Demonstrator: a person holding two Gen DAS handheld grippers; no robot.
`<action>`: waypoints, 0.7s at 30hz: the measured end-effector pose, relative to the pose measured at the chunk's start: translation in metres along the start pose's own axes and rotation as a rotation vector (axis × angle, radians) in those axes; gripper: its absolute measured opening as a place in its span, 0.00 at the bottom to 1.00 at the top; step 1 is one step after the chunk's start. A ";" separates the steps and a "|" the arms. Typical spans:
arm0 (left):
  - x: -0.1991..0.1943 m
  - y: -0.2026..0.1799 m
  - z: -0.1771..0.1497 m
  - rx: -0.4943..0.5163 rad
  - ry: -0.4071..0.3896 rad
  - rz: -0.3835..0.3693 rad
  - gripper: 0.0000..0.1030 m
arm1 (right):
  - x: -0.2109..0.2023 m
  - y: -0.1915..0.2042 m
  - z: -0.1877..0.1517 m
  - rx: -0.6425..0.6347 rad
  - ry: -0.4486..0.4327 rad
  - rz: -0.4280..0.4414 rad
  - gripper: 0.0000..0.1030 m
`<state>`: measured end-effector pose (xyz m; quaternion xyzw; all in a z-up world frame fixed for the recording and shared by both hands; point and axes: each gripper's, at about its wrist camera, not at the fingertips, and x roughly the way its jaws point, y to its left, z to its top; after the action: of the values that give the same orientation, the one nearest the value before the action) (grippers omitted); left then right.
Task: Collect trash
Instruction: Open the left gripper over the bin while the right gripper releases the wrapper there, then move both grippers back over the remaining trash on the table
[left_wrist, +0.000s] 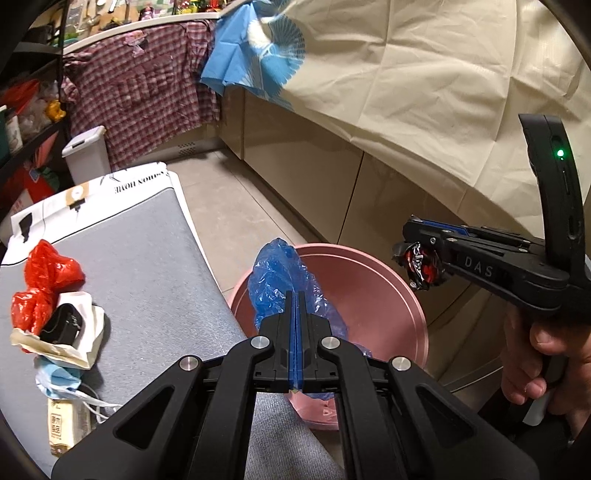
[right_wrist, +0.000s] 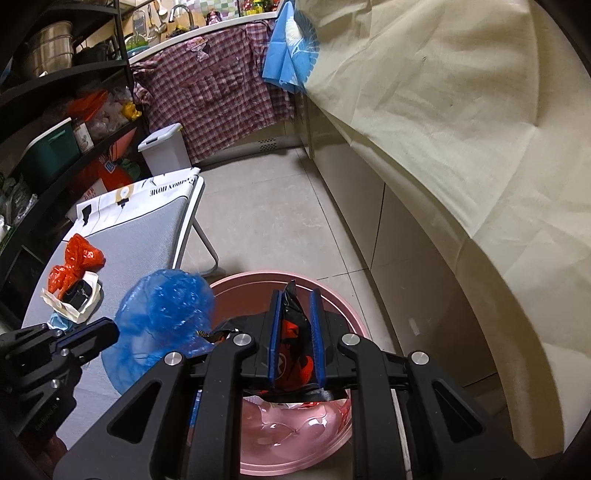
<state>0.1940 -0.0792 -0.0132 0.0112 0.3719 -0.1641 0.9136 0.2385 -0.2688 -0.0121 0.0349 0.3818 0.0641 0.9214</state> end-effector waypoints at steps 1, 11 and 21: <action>0.002 0.000 0.000 -0.002 0.010 -0.007 0.00 | 0.003 0.001 0.000 -0.005 0.008 -0.011 0.18; -0.011 0.016 0.002 -0.051 -0.003 -0.017 0.33 | 0.006 -0.002 -0.001 0.005 0.003 -0.047 0.46; -0.044 0.037 0.003 -0.093 -0.065 -0.003 0.33 | -0.012 0.008 -0.003 -0.039 -0.066 -0.048 0.46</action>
<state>0.1776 -0.0321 0.0152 -0.0370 0.3490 -0.1483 0.9246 0.2270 -0.2626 -0.0053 0.0097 0.3506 0.0480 0.9353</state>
